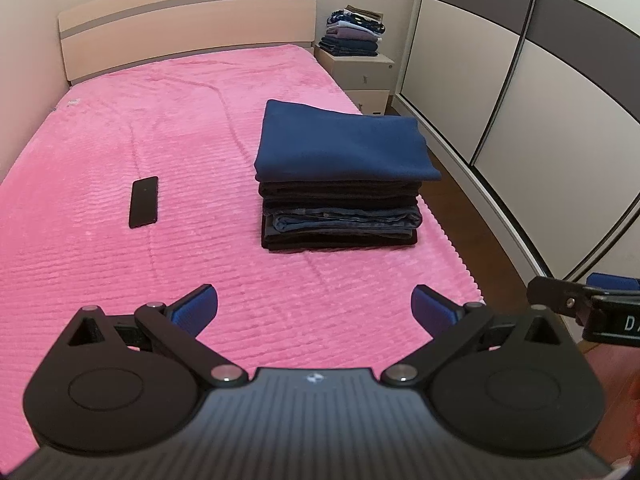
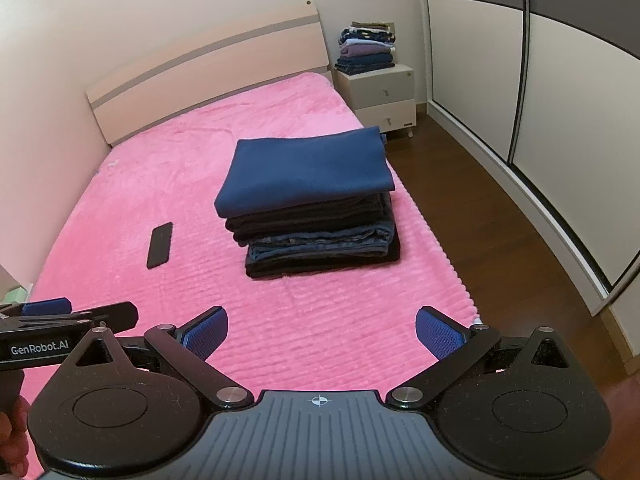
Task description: Fold clothes
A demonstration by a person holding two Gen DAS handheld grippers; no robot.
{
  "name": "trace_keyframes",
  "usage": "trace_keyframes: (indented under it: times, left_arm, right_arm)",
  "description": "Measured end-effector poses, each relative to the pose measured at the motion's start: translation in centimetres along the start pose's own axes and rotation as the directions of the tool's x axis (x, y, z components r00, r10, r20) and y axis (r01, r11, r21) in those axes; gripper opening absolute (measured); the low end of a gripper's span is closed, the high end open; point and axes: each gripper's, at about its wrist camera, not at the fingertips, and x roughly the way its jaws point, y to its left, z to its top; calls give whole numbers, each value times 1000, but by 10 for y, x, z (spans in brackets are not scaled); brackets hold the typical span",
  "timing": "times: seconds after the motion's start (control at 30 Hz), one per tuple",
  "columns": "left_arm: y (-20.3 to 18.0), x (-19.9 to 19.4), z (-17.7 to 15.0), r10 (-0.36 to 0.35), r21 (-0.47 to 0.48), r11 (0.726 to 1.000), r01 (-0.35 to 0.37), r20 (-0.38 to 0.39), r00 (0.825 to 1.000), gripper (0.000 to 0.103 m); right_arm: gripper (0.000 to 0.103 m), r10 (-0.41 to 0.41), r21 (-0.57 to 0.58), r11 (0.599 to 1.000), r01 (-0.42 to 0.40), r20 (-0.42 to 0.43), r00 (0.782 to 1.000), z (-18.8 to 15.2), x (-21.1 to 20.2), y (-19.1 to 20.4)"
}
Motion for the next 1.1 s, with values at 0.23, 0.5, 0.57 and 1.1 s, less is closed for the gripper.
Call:
trace_keyframes:
  times: [0.23,0.5,0.57,1.1]
  left_arm:
    - [2,1,0,13,7,1000,-13,4,1000,102]
    - [1,4,0,18,16,1000,-18,1,1000,102]
    - [1,4,0,19,19,1000,-19,1,1000,102]
    - [-1,8,1,38,37,999,-38,3,999,102]
  right_arm:
    - [102,-4,-13,1000,3,-4,1000,0,4,4]
    - [102,-11,-14,1000,11,-7,1000,1,9,4]
    - [102,-14,-17,1000,13,-8,1000,1,10,4]
    - [102,-8,-35,999,8,-9,1000,3,17,3]
